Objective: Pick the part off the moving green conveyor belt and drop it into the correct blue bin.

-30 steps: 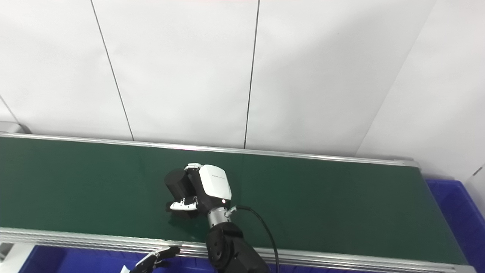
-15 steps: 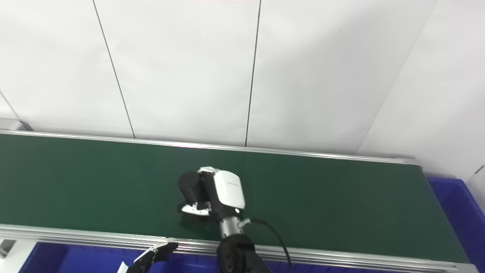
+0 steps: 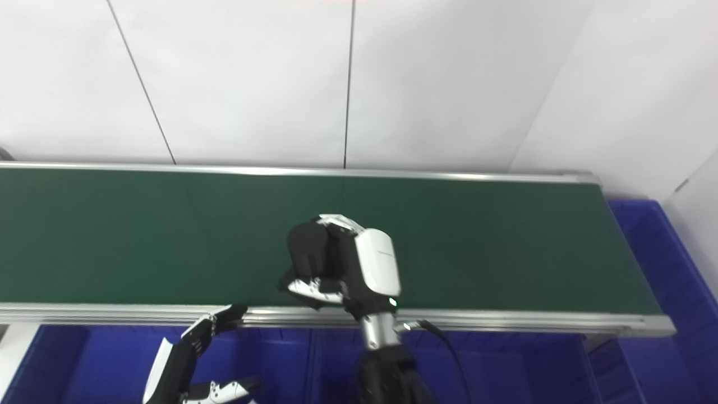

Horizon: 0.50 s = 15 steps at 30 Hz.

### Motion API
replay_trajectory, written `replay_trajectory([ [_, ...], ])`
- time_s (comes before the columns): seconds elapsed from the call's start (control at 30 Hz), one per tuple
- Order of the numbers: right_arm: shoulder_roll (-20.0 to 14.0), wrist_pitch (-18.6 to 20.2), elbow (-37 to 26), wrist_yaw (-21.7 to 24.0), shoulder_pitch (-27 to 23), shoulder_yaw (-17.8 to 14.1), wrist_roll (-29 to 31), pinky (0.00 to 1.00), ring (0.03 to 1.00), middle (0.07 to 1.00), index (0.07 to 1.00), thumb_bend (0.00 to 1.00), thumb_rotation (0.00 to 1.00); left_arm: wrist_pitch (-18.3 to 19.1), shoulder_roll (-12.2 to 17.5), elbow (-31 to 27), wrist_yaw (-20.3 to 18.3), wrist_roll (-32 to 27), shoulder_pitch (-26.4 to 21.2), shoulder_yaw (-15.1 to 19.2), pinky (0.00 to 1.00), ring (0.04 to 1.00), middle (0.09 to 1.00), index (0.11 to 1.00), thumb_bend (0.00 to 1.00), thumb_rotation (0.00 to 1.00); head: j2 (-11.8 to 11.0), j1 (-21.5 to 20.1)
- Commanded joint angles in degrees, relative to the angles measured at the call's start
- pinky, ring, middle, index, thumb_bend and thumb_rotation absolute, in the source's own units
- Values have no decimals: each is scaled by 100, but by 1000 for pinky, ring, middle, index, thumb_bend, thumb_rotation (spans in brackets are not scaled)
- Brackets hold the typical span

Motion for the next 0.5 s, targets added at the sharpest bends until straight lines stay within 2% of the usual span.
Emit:
replay_trajectory([
  [0.0, -72, 30, -487, 231, 107, -54, -89, 559, 642, 666, 493, 500, 125, -167, -41, -270, -138, 8, 23, 128, 749, 790, 793, 729, 808, 339, 73, 21],
  [0.1, -186, -48, -793, 438, 453, -136, -5, 514, 602, 652, 493, 501, 127, -167, -130, -382, -391, -86, 112, 299, 750, 790, 790, 724, 810, 314, 105, 31],
  [0.27, -319, -162, -1019, 582, 942, -291, 59, 536, 608, 640, 492, 502, 126, -167, -233, -457, -650, -31, 195, 522, 738, 782, 784, 720, 806, 311, 185, 25],
  [0.3, -331, -169, -1032, 605, 1010, -324, 66, 537, 608, 585, 478, 508, 51, -167, -247, -461, -682, -6, 203, 553, 733, 779, 783, 721, 803, 315, 185, 25],
  [0.33, -375, -162, -1043, 646, 1112, -370, 100, 537, 608, 566, 473, 511, 26, -167, -263, -480, -737, -10, 219, 590, 731, 778, 783, 721, 801, 316, 222, 30],
  [0.47, -551, -66, -1024, 877, 1388, -541, 198, 526, 602, 543, 467, 513, 1, -167, -320, -523, -923, -33, 272, 721, 727, 780, 784, 723, 805, 321, 255, 39],
])
